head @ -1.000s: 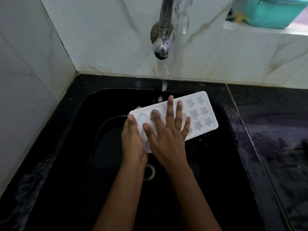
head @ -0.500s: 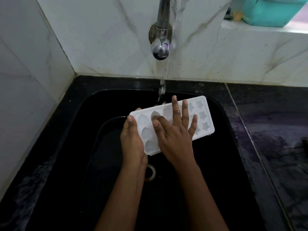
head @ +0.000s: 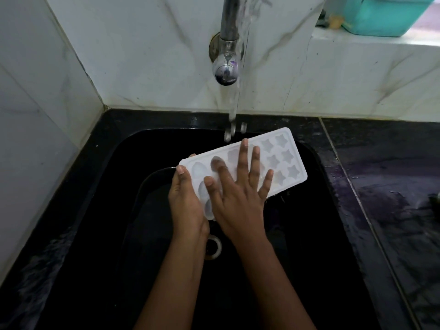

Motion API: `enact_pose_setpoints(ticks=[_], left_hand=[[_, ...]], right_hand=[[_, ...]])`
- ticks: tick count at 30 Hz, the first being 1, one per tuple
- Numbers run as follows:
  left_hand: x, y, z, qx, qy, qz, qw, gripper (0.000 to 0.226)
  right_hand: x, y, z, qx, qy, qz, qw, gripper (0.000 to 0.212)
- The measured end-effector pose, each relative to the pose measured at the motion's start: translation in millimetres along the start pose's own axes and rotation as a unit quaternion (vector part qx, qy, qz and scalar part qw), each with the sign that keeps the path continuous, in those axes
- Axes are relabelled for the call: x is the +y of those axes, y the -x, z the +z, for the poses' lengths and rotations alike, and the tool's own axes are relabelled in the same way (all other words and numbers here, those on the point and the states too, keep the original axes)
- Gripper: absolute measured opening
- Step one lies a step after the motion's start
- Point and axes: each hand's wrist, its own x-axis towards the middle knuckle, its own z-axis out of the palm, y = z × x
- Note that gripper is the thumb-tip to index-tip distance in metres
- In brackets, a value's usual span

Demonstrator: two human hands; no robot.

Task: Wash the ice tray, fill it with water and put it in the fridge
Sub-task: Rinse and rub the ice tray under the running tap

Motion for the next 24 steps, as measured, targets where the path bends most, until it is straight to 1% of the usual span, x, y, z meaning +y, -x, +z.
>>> enact_pose_setpoints(ticks=[2,3,5,6,7,9,14,16,18,21,24], left_hand=[[5,-3,-2,0.018,0.009,-0.011,1.000,0.036],[7,-4,-4,0.026,0.010,-0.009,1.000,0.037],[11,-9,-8,0.045,0.007,0.008,0.999,0.033],[13,-10,-9,0.050,0.005,0.012,0.999,0.032],[16,-11,-11,0.050,0.007,0.010,0.999,0.032],[19,-13,-13,0.044,0.001,0.000,0.999,0.031],[18,-12,-14,0.018,-0.037,-0.004,0.999,0.031],[19,-11,-15,0.023,-0.040,-0.003,0.999,0.030],[19,-11,-15,0.031,-0.038,-0.004,0.999,0.030],[17,-7,-12,0.030,-0.046,-0.001,0.998,0.032],[20,-9,-13,0.048,-0.025,-0.002,0.999,0.033]], right_hand=[[0,-2,-1,-0.030,-0.054,-0.035,0.997,0.057],[2,-4,-4,-0.032,-0.096,-0.036,0.994,0.056],[7,-9,-11,0.004,-0.171,-0.005,0.985,0.058],[10,-11,-14,0.033,-0.183,0.011,0.982,0.059],[13,-12,-16,0.057,-0.178,0.020,0.982,0.058],[16,-13,-18,0.070,-0.154,0.019,0.985,0.056],[10,-16,-6,0.029,-0.055,0.005,0.998,0.054],[12,-16,-3,0.016,-0.045,-0.009,0.999,0.051],[17,-16,-4,0.025,-0.022,-0.016,0.999,0.049],[14,-15,-4,0.052,-0.007,0.023,0.998,0.055],[7,-12,-1,0.024,-0.016,-0.013,0.999,0.060]])
